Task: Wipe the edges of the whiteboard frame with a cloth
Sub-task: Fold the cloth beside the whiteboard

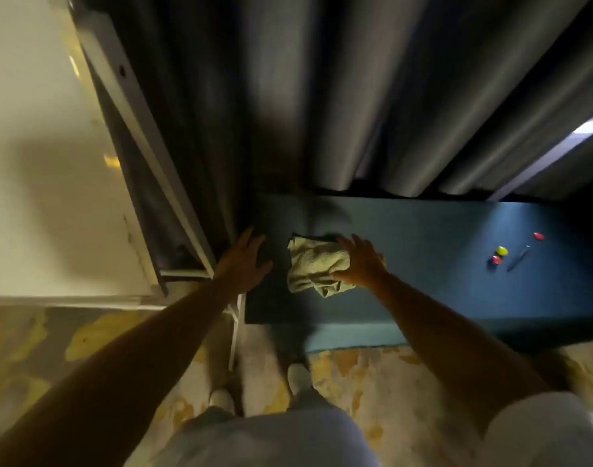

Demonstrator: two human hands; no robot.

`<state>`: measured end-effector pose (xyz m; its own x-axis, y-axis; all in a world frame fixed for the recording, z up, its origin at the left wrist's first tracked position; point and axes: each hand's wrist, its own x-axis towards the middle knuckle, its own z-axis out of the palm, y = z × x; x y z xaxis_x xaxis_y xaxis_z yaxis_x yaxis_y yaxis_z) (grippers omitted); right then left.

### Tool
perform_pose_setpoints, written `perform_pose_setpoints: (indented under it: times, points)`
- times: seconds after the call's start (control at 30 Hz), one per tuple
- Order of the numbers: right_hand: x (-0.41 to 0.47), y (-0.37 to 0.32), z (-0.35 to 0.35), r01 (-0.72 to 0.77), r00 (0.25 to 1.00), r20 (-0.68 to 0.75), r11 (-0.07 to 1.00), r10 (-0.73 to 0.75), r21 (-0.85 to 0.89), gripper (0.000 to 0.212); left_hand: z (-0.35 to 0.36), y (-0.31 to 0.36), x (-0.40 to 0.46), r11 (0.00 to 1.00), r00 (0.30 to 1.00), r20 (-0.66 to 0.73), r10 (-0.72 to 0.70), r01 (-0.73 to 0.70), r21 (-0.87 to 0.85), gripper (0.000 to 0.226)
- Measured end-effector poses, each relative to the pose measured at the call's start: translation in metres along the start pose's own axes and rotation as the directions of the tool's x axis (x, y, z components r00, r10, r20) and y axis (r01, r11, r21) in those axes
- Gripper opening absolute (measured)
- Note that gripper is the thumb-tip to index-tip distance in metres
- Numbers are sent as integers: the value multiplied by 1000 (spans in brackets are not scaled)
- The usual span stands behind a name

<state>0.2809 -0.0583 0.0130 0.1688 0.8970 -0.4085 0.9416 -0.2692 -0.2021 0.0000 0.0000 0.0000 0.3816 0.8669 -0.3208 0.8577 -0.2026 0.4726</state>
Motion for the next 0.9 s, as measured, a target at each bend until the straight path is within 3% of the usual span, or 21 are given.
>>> perform_pose_setpoints:
  times: [0.07,0.17,0.3,0.37,0.5,0.6,0.7,0.8,0.9]
  points:
    - [13,3,5,55,995,87,998,-53,-25,108,9,0,2,993,994,20,-103,104,-58,73]
    - [37,8,15,19,969,246,998,-33,60,107,25,-1,-1,965,969,64,-239,245,-92,70]
    - [55,8,22,90,972,228,989,-62,-115,83,28,13,-14,943,956,66,-285,292,-160,67]
    - [65,-5,10,108,956,286,986,-68,-129,72,16,23,-25,934,956,62,-287,294,-203,63]
    - [71,-55,-26,374,820,529,904,-218,-208,66,-19,36,-52,904,948,-45,-315,285,-319,47]
    - [46,-132,-66,639,687,651,694,-323,-331,54,-62,35,-86,896,922,-172,-346,271,-352,41]
    - [-7,-218,-99,844,511,746,415,-428,-340,51,-97,28,-134,900,904,-267,-335,223,-375,38]
    - [-69,-290,-120,926,379,749,220,-543,-308,49,-119,11,-188,858,848,-378,-373,161,-487,30]
    - [-127,-359,-135,970,122,814,-104,-568,-218,40,-144,-13,-252,774,758,-428,-492,157,-613,32]
